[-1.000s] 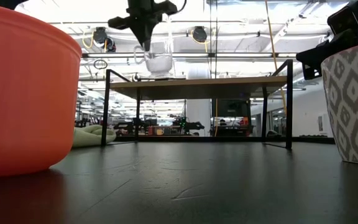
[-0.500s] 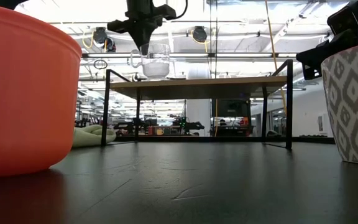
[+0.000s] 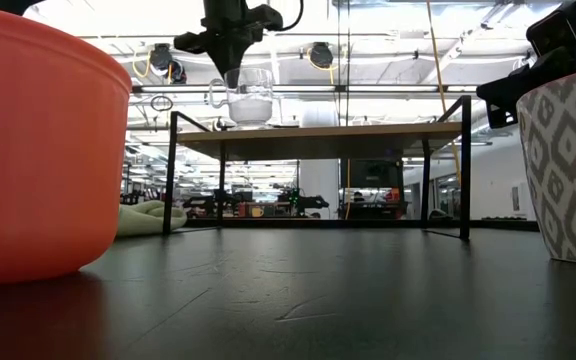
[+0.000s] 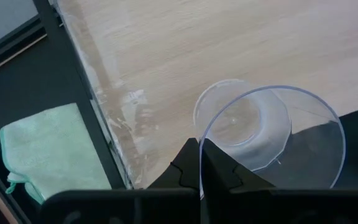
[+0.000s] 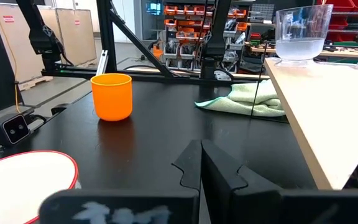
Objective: Stack small to large cups/mugs on shelf
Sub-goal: Put the transparent mug on the shelf
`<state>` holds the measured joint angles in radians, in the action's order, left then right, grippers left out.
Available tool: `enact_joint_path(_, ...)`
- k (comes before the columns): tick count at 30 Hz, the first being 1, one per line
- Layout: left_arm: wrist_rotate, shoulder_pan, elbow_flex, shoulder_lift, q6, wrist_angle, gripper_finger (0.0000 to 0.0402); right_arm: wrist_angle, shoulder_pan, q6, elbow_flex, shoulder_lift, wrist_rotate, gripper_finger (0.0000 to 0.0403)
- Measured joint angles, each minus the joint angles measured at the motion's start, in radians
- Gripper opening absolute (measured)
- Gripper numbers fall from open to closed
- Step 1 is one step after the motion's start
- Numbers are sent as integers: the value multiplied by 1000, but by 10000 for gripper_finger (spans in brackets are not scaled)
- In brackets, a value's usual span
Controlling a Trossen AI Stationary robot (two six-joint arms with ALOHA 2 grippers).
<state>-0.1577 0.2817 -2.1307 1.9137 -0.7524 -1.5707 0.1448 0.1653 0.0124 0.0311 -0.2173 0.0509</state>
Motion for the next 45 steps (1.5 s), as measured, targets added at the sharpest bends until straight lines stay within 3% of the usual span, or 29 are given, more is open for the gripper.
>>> enact_joint_path(30,30,32,0,0,88,0,30,-7,0,-1,0,0,0,0)
enact_joint_path(38,29,50,-3,-15,156,17,77,-25,0,-1,0,0,0,0)
enact_joint_path(45,24,60,-109,-36,237,29,123,-29,0,-1,0,0,0,0)
